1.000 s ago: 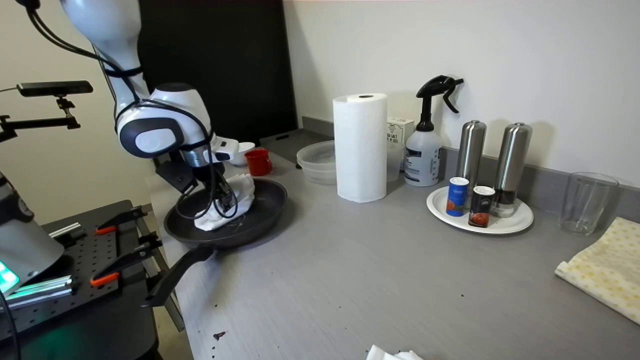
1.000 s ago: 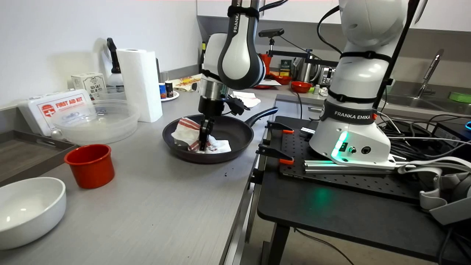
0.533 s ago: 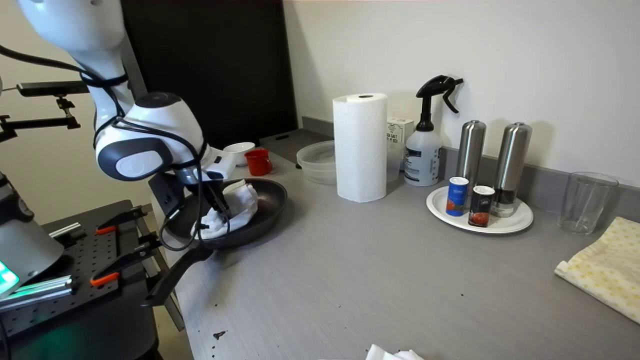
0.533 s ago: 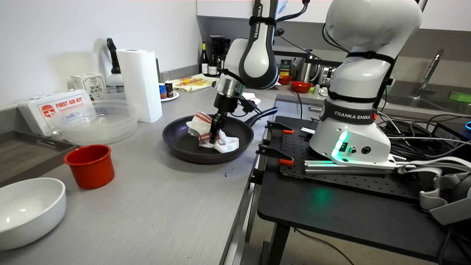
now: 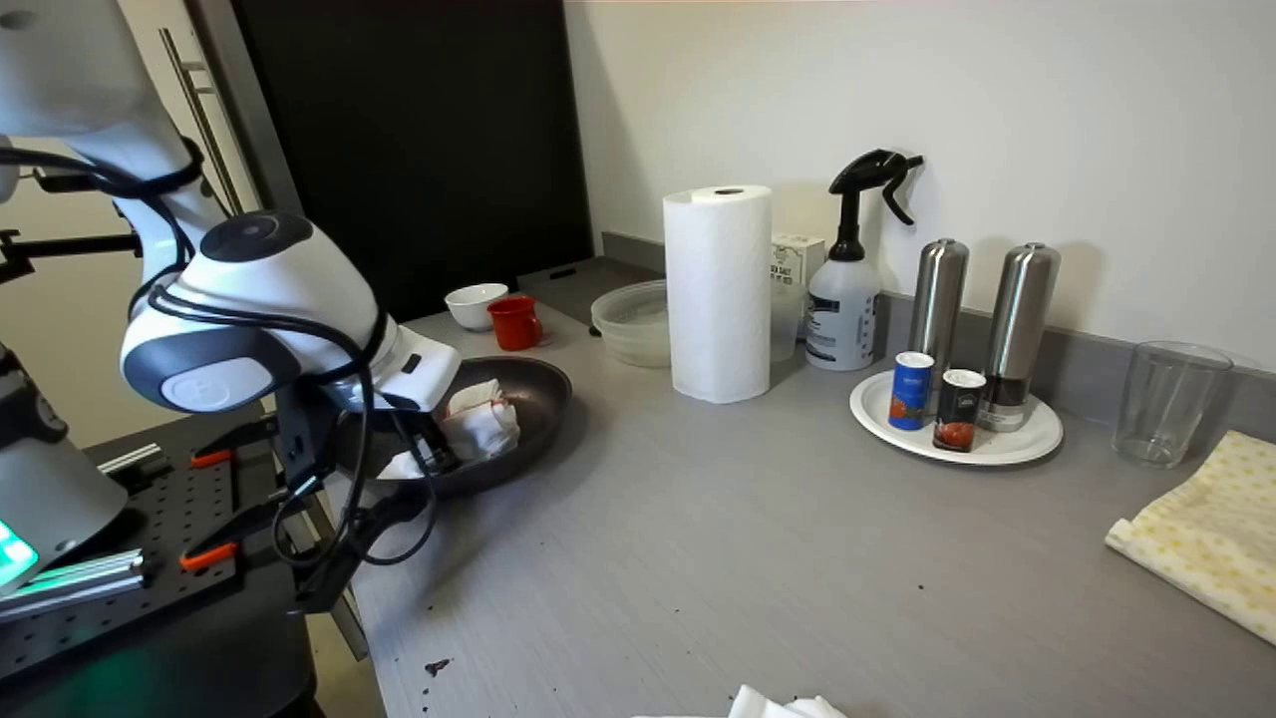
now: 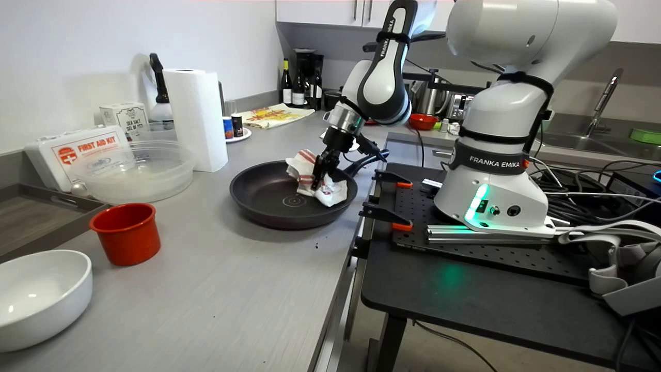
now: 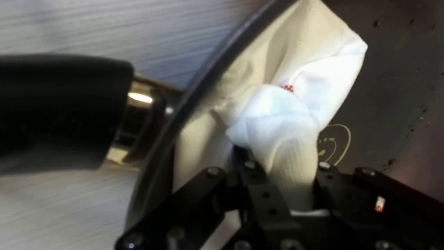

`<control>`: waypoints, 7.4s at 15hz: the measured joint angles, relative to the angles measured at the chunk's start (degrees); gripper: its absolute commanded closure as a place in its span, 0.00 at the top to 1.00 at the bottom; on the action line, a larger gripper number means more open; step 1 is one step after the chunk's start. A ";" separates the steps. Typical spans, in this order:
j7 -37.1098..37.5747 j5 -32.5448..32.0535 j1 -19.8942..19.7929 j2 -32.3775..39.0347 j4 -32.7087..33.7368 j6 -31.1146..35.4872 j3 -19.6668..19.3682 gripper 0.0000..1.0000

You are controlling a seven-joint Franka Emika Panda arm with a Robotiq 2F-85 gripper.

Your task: Wipe the pan using the towel

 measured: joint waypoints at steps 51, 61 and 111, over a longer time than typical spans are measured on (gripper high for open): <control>17.69 36.13 80.02 -15.68 5.59 -14.93 -44.63 0.06; 20.06 36.35 89.98 -15.49 4.13 -14.71 -46.91 0.06; 34.43 34.07 171.56 -18.61 20.12 -51.57 -90.63 0.06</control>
